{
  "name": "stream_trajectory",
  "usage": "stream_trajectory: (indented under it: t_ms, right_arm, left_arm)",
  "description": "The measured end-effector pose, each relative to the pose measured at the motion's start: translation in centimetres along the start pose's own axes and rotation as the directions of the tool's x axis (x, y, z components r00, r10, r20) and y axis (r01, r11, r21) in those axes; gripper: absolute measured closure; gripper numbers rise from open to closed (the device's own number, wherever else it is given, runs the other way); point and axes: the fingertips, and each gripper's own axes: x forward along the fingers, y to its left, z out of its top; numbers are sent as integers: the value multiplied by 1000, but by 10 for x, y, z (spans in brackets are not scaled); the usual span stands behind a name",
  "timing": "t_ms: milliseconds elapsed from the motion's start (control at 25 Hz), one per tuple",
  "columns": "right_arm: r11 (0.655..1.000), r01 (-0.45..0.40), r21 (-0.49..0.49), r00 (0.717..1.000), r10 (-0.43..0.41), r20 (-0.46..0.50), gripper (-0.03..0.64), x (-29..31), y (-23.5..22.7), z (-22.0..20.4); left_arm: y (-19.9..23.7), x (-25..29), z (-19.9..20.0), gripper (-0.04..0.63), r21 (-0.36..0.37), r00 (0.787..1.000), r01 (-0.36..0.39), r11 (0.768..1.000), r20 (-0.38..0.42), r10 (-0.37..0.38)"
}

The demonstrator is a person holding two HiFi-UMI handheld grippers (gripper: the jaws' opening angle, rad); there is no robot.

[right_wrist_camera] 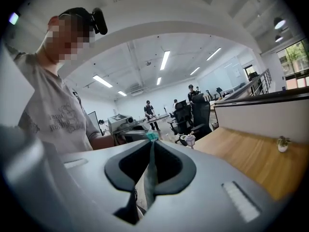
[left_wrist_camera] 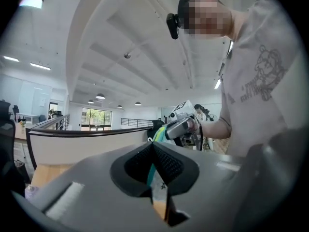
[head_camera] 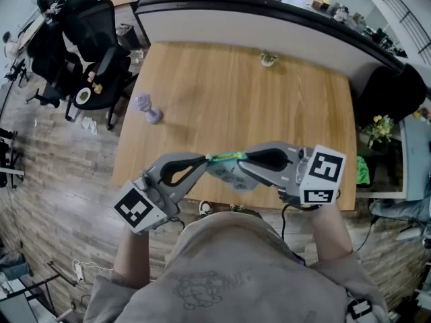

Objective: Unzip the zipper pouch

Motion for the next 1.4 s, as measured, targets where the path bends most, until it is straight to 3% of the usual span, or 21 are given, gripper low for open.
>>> stream_trajectory:
  t_ms: [200,320,440,560,840,1200,1400]
  right_arm:
    - [995,99,17,995,-99,7,584,-24,-22,-2]
    - [992,125,1,992,-125,-4,584,-33,-26,-3]
    - [995,96,-28,995,-96,-10,584,-31,-21,-3]
    - [996,24,-81,999,-27,-34,584,-20,-4,-4]
    - [976,-108,-191,991,90,-100,584,-7,26,-7]
    - [983,-95,-155,991,80,-103,584,-10,20,-14]
    - [989,-83,-126,993,71,-96,584,-13,14,-20]
  left_arm:
    - [45,-39,-13,597,-27,988,-148,989,34,148]
    - [50,-49,-14,595,-22,985,-167,986,37,167]
    - [35,-35,-16,593,30,994,-108,994,7,108]
    - [6,-13,-15,505,82,999,-1,997,-51,5]
    - [-27,11,-5,511,124,986,165,978,-59,-159]
    - [-30,11,-13,561,103,977,202,974,-92,-193]
    - [-25,10,-28,578,182,972,196,963,-167,-167]
